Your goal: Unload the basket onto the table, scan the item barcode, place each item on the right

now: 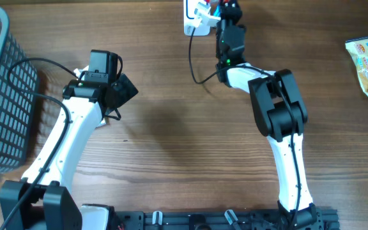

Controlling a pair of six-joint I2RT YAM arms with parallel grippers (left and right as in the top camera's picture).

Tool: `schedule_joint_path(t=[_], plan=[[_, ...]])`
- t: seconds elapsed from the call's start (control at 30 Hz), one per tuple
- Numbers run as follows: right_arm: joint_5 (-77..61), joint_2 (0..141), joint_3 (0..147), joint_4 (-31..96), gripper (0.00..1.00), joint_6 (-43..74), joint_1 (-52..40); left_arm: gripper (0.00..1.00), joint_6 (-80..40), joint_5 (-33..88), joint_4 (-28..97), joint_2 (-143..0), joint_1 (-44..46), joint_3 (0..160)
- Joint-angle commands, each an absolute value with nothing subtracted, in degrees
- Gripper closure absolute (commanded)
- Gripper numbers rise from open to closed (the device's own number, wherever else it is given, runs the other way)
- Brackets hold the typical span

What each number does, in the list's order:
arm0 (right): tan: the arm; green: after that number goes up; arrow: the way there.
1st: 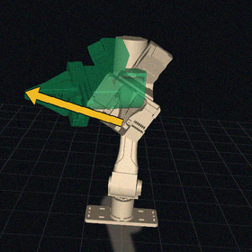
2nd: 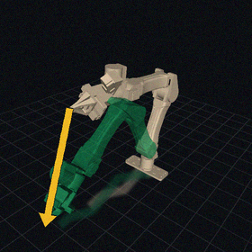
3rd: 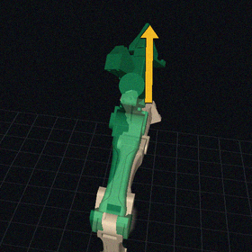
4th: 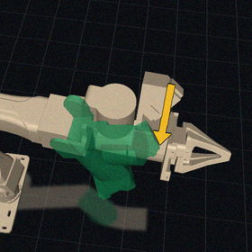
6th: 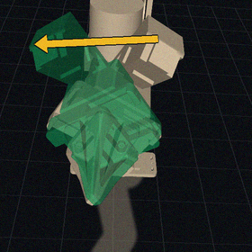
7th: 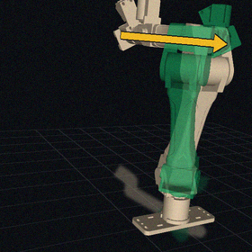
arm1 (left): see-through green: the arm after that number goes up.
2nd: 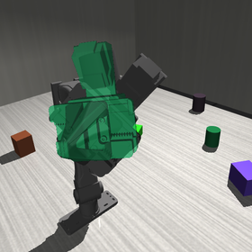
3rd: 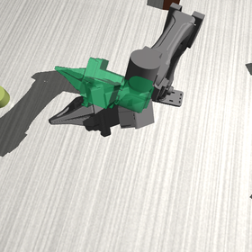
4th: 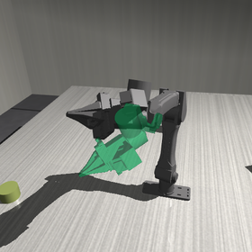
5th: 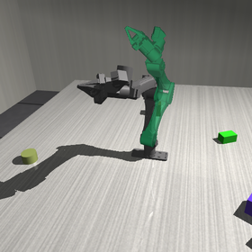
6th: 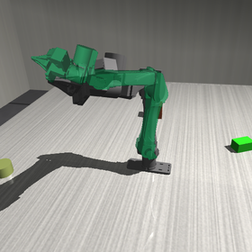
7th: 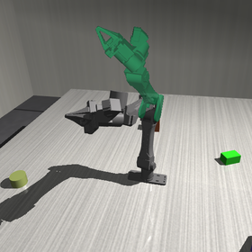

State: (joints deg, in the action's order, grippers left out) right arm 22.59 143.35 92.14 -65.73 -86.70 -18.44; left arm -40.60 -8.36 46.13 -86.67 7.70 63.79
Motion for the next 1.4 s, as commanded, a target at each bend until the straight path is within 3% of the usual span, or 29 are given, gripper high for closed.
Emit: schedule_joint_path(t=[0.0,0.2,0.3,0.63,0.67,0.83,0.97,1.1,1.37], plan=[[34.0,143.0,93.9,-66.9,0.96,-82.0,-14.3,0.0,-40.9,-9.3,46.1,-86.5,7.5,63.7],[60.7,143.0,93.9,-66.8,0.96,-68.4,-2.7,0.0,-40.9,-9.3,46.1,-86.5,7.5,63.7],[71.0,143.0,93.9,-66.7,0.96,-67.4,4.4,0.0,-40.9,-9.3,46.1,-86.5,7.5,63.7],[80.4,143.0,93.9,-59.4,0.96,-65.5,15.8,0.0,-40.9,-9.3,46.1,-86.5,7.5,63.7],[79.6,143.0,93.9,-58.1,0.89,-65.5,15.9,0.0,-40.9,-9.3,46.1,-86.5,7.5,63.7],[77.9,143.0,93.9,-52.9,0.23,-62.0,15.2,0.0,-40.9,-9.3,46.1,-86.5,7.5,63.7],[75.3,143.0,93.9,-41.6,0.02,-58.2,14.4,0.0,-40.9,-9.3,46.1,-86.5,7.5,63.7],[74.9,143.0,93.9,-32.5,0.0,-52.4,14.1,0.0,-40.9,-9.3,46.1,-86.5,7.5,63.7],[74.3,140.0,93.9,-32.0,0.0,-50.5,12.6,0.0,-40.9,-9.3,46.1,-86.5,7.5,63.7]])
